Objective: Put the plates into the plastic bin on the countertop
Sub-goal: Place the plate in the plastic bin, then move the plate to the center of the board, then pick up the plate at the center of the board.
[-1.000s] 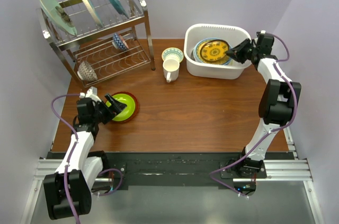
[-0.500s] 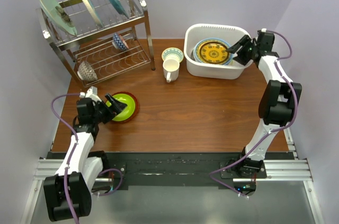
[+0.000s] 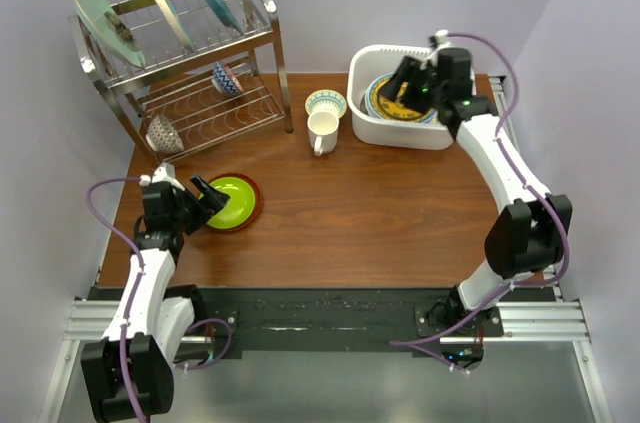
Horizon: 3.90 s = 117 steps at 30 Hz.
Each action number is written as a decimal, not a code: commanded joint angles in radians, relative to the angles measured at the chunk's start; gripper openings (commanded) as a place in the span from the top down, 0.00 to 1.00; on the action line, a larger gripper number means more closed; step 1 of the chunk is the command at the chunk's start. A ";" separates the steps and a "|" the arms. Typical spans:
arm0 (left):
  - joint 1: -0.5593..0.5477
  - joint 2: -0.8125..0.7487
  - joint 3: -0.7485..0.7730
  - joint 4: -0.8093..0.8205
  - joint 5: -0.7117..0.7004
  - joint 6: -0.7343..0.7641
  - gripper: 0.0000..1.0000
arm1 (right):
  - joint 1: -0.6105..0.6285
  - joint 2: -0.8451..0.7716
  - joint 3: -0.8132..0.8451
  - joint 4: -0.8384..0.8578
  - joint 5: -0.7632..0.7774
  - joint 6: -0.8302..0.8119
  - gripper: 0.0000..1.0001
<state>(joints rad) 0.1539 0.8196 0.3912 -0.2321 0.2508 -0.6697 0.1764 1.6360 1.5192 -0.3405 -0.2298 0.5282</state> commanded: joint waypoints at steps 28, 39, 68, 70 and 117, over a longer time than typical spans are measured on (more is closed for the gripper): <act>-0.010 0.366 0.031 0.146 -0.116 0.033 0.50 | 0.587 0.002 -0.493 0.333 -0.009 0.164 0.39; -0.201 0.464 -0.054 0.310 -0.054 0.022 0.64 | 0.591 0.008 -0.557 0.477 -0.034 0.216 0.39; -0.439 0.314 -0.124 0.194 -0.104 -0.024 0.69 | 0.592 0.119 -0.588 0.532 0.032 0.225 0.40; -0.439 0.320 -0.126 0.200 -0.101 -0.022 0.69 | 0.592 0.123 -0.577 0.515 0.052 0.213 0.39; -0.452 0.038 -0.086 0.027 -0.249 -0.033 0.20 | 0.646 0.222 -0.587 0.572 0.084 0.236 1.00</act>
<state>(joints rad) -0.2943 0.9333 0.2840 -0.0956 0.0990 -0.7136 0.8104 1.8965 0.9577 0.3077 -0.1528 0.8066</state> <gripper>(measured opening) 0.766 0.051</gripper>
